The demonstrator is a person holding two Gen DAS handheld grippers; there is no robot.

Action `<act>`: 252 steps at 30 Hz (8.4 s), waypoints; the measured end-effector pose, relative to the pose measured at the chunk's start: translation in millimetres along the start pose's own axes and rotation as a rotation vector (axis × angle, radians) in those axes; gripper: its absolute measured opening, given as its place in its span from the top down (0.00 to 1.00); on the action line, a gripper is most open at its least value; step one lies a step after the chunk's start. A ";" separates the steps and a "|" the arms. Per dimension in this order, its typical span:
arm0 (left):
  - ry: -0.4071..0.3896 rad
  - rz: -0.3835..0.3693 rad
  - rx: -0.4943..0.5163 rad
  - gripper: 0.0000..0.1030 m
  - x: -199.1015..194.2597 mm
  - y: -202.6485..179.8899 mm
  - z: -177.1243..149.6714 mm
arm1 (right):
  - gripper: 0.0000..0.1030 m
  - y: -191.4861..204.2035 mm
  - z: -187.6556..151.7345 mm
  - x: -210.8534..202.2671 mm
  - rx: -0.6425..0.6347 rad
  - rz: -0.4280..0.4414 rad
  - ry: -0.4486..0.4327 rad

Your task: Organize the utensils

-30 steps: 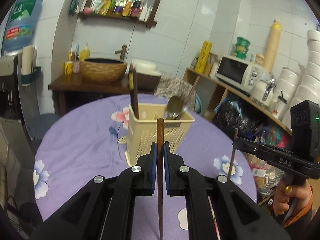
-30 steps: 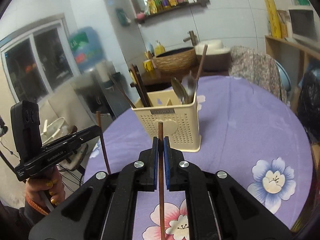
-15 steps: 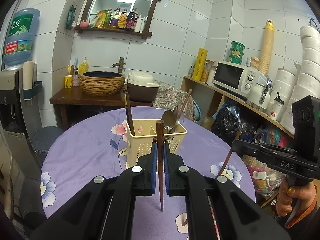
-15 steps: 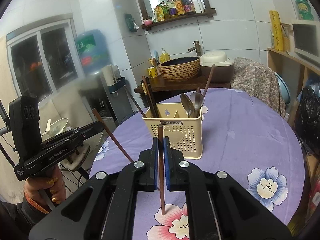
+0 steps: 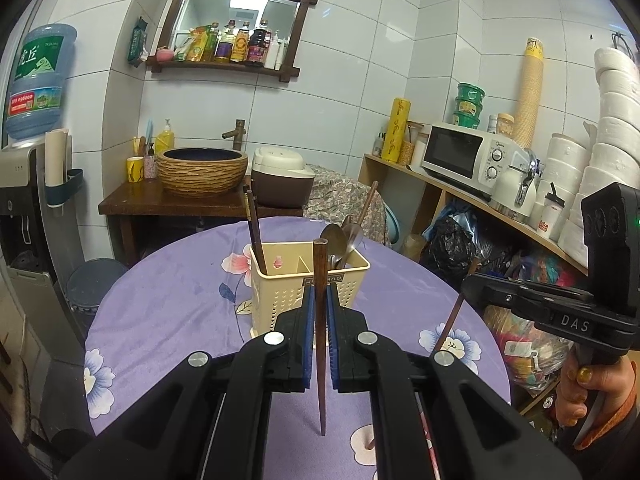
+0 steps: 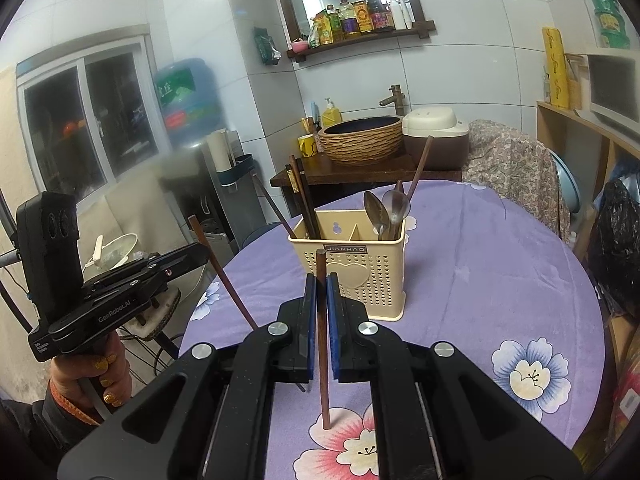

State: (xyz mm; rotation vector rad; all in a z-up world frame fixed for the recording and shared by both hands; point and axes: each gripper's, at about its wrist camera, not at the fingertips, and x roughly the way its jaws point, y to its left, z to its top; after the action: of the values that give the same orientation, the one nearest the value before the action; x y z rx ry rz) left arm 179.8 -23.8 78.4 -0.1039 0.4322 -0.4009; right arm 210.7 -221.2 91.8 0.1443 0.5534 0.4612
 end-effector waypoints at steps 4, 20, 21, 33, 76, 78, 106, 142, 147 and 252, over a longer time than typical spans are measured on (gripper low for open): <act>-0.007 -0.007 0.001 0.93 -3.7 0.0 1.8 | 0.94 -3.7 1.4 -1.6 0.018 0.015 -0.001; -0.119 -0.034 0.004 0.93 -16.8 2.3 90.3 | 0.94 8.8 104.0 -16.8 -0.025 0.008 -0.133; -0.136 -0.025 0.010 0.93 -16.3 1.2 100.3 | 0.94 9.4 113.1 -17.9 -0.028 0.001 -0.149; -0.176 0.088 -0.013 0.98 52.6 6.5 150.4 | 0.94 -2.0 181.0 38.9 -0.042 -0.127 -0.237; 0.104 0.234 0.031 0.10 38.8 29.4 -81.2 | 0.22 -79.0 -98.2 77.2 0.165 -0.432 0.223; 0.122 0.238 0.013 0.10 38.5 34.2 -89.4 | 0.34 -84.6 -114.3 83.7 0.197 -0.424 0.261; 0.158 0.254 0.007 0.09 38.3 32.5 -114.9 | 0.89 -99.4 -114.3 133.5 0.238 -0.397 0.366; 0.172 0.304 0.033 0.09 37.4 22.4 -114.6 | 0.92 -17.6 -32.5 12.8 0.107 -0.046 -0.030; 0.161 0.307 0.022 0.09 32.7 26.9 -112.5 | 0.92 -11.7 -22.3 12.2 0.088 -0.032 -0.042; -0.234 0.294 0.008 0.05 -124.6 -18.6 -143.5 | 0.06 91.3 -195.6 -96.6 -0.058 -0.380 -0.283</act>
State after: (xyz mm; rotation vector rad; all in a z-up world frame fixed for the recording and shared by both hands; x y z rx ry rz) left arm 8.3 6.9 0.3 -0.0768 0.2103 -0.0985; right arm -1.9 -182.5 -4.4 0.0447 0.2786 0.0828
